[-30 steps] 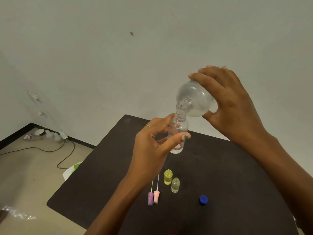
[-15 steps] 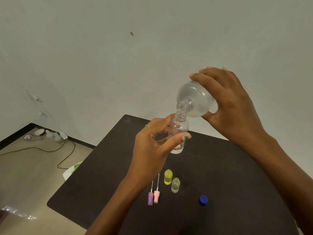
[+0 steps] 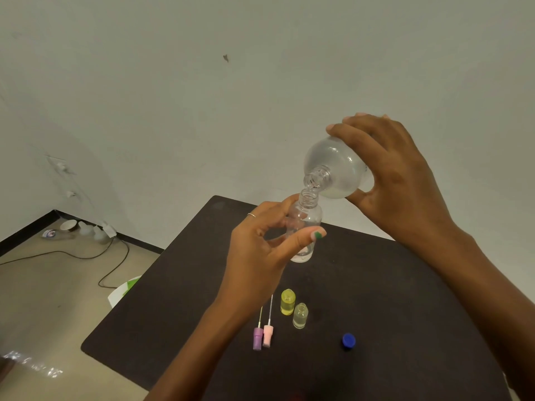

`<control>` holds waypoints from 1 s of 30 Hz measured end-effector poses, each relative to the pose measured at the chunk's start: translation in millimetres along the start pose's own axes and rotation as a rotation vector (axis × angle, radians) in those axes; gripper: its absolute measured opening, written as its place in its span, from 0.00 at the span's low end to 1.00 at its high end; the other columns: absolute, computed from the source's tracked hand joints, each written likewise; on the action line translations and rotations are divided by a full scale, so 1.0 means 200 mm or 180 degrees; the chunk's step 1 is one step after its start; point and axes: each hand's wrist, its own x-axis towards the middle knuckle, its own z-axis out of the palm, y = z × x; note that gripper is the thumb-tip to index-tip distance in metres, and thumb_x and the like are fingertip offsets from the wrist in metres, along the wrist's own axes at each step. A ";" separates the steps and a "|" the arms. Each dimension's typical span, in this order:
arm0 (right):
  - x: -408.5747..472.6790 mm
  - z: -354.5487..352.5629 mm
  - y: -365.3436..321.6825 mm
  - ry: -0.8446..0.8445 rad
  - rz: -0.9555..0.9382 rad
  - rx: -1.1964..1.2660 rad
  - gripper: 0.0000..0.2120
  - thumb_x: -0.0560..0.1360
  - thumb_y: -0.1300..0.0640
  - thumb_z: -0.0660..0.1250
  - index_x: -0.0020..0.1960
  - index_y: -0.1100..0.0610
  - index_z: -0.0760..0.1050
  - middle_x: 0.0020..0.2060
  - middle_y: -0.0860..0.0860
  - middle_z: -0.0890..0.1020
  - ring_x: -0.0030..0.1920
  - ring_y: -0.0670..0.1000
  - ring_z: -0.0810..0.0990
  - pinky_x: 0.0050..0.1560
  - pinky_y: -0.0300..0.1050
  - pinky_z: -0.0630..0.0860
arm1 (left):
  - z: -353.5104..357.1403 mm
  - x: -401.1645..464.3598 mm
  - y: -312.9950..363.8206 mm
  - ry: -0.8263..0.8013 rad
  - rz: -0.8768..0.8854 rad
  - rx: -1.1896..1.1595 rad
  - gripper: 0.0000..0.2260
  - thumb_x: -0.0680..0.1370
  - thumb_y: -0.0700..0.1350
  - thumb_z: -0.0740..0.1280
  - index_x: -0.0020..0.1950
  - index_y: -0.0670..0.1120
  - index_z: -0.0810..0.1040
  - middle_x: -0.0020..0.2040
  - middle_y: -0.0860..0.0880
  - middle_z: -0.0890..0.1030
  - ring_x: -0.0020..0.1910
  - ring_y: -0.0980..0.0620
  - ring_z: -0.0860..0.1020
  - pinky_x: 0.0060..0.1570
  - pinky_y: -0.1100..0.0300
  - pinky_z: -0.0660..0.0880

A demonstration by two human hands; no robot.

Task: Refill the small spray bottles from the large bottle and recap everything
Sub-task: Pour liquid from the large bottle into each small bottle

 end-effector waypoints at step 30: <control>0.02 -0.02 0.01 0.0010 -0.0082 -0.0118 0.32 0.65 0.63 0.77 0.67 0.58 0.70 0.63 0.59 0.73 0.65 0.60 0.70 0.70 0.54 0.61 | 0.00 0.01 -0.01 -0.0060 0.0029 0.0031 0.18 0.69 0.49 0.68 0.58 0.48 0.78 0.50 0.53 0.80 0.51 0.64 0.77 0.45 0.77 0.72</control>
